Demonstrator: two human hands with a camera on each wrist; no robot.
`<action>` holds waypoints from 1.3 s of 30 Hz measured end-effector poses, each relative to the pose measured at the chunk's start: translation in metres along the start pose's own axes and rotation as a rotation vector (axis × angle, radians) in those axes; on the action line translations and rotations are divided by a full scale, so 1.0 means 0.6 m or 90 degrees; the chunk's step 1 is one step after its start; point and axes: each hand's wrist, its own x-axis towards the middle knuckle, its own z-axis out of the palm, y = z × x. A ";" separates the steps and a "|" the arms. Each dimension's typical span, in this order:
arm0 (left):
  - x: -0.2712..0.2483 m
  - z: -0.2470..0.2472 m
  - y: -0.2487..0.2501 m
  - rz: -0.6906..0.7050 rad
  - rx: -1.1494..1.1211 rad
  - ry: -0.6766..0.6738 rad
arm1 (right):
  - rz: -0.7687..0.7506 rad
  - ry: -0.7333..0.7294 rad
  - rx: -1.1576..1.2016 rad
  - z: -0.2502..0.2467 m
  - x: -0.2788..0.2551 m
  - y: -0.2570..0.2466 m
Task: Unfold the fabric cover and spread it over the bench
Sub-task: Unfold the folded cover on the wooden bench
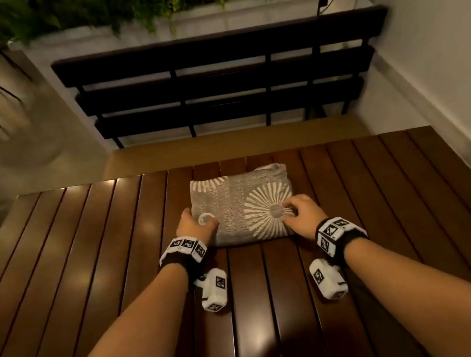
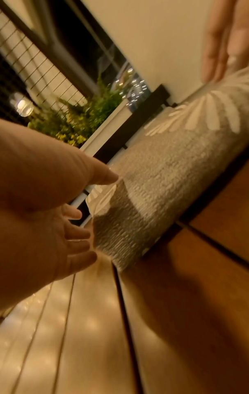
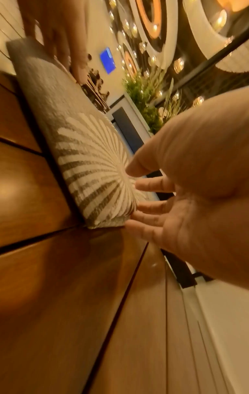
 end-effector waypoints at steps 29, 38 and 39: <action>0.022 -0.061 0.038 0.143 -0.108 -0.132 | 0.069 0.035 0.334 -0.031 0.043 -0.038; -0.078 -0.023 -0.054 0.640 0.522 -0.316 | -0.332 -0.234 -0.448 0.045 -0.062 0.040; -0.077 -0.017 -0.059 0.696 0.623 -0.343 | -0.362 -0.232 -0.503 0.050 -0.062 0.043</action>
